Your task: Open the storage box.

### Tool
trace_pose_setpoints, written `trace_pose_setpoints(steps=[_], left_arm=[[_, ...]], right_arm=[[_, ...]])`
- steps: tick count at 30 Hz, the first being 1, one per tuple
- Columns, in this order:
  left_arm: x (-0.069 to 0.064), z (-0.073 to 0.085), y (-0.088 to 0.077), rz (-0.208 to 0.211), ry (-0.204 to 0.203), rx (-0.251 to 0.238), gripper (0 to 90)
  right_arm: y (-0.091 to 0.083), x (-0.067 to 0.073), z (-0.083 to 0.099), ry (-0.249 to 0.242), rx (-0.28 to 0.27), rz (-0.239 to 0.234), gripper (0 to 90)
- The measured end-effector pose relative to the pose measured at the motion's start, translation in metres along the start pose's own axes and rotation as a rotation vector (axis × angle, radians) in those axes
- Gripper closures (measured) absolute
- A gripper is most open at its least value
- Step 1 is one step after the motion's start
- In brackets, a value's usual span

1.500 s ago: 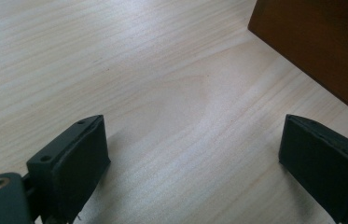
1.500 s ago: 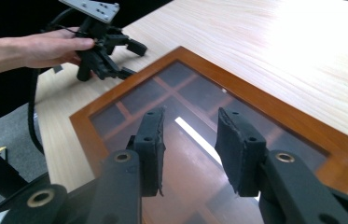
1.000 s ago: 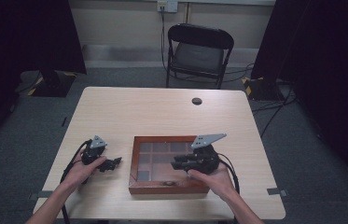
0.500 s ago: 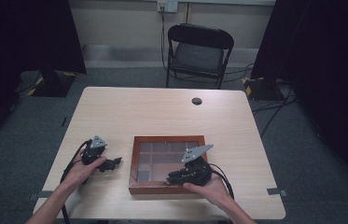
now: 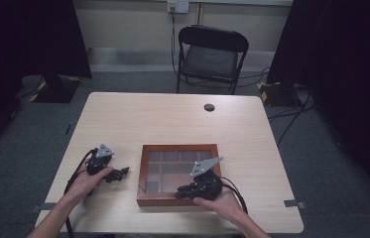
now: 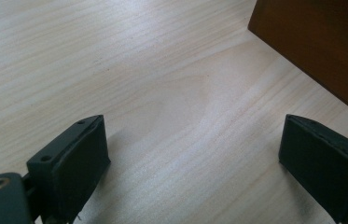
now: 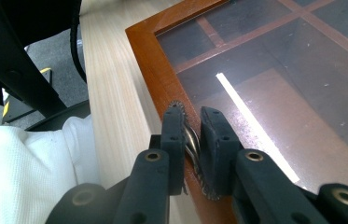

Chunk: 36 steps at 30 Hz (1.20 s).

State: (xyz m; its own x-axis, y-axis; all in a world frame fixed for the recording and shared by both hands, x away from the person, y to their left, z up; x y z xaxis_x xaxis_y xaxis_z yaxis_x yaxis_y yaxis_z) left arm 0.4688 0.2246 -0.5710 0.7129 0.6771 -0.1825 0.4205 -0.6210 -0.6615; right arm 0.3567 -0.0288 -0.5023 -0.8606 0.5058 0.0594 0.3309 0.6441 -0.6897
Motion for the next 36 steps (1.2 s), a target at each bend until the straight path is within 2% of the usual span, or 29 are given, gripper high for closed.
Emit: trace_pose_setpoints(steps=[5,21,36], left_arm=[[0.0,0.0,0.0,0.0,0.0,0.0,7.4],[0.0,0.0,0.0,0.0,0.0,0.001,7.4],[0.0,0.0,0.0,0.0,0.0,0.0,7.4]], right_arm=[[0.0,0.001,0.0,-0.004,0.001,0.01,80.8],[0.002,0.004,-0.003,-0.021,0.01,-0.003,81.6],[-0.008,0.003,-0.014,0.001,-0.015,-0.015,81.6]])
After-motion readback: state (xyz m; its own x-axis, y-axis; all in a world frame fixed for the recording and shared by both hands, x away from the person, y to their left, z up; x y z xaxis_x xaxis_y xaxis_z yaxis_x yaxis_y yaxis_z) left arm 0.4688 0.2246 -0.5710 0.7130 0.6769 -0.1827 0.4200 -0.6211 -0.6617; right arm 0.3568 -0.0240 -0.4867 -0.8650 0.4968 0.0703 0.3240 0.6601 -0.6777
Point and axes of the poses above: each handheld gripper's, and its own axes: y roughly forward along the jaws, z roughly out of its underside, x roughly to its left, the point moved 10 cm from there along y, roughly forward along the jaws, and after that the axes turned 15 degrees about z, right-handed, at the moved point
